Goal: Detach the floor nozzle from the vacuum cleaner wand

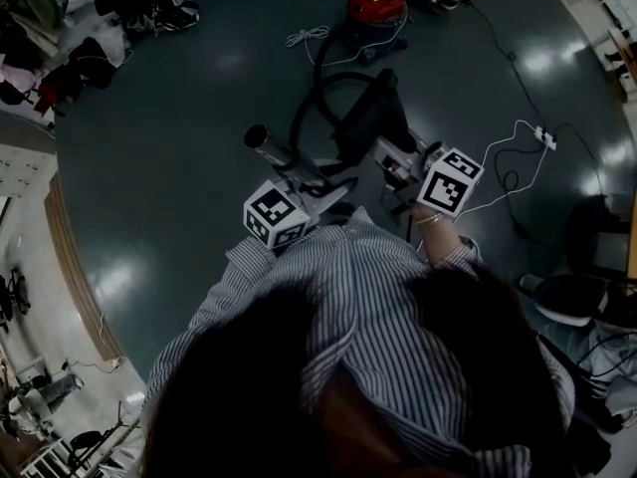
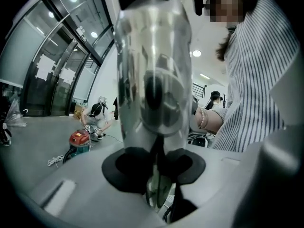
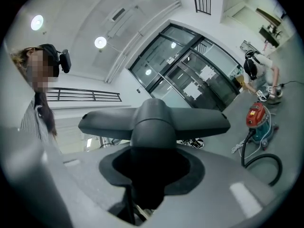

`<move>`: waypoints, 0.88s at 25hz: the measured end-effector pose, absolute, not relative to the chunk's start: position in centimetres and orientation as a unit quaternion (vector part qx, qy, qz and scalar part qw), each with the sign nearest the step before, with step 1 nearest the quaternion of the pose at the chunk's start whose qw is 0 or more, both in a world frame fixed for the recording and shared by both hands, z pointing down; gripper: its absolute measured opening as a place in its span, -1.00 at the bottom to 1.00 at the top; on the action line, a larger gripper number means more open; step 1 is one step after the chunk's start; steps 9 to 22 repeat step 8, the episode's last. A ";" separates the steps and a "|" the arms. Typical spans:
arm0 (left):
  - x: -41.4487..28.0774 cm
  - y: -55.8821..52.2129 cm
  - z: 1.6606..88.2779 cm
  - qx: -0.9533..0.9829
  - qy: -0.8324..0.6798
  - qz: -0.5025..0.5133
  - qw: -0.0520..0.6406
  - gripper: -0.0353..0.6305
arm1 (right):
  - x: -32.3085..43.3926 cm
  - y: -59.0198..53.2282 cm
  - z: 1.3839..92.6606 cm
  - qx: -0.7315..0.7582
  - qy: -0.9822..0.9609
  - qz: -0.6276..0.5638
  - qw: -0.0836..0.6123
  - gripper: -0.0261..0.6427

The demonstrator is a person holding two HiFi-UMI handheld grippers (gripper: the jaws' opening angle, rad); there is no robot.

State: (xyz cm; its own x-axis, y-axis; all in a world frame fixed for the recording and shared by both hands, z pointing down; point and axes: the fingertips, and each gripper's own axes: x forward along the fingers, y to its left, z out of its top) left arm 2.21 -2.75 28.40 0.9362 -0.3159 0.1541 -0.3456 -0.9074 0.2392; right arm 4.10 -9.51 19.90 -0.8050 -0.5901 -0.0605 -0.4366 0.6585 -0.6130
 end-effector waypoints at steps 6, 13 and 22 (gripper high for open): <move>1.6 -0.7 27.1 0.976 -0.162 0.060 0.133 -0.51 | 3.2 -7.4 18.5 -0.285 0.903 -0.295 0.128 -0.51; 1.1 -0.7 27.0 0.976 -0.160 0.063 0.134 -0.51 | 2.7 -7.5 18.3 -0.284 0.904 -0.295 0.126 -0.51; 1.1 -0.7 27.0 0.976 -0.160 0.063 0.134 -0.51 | 2.7 -7.5 18.3 -0.284 0.904 -0.295 0.126 -0.51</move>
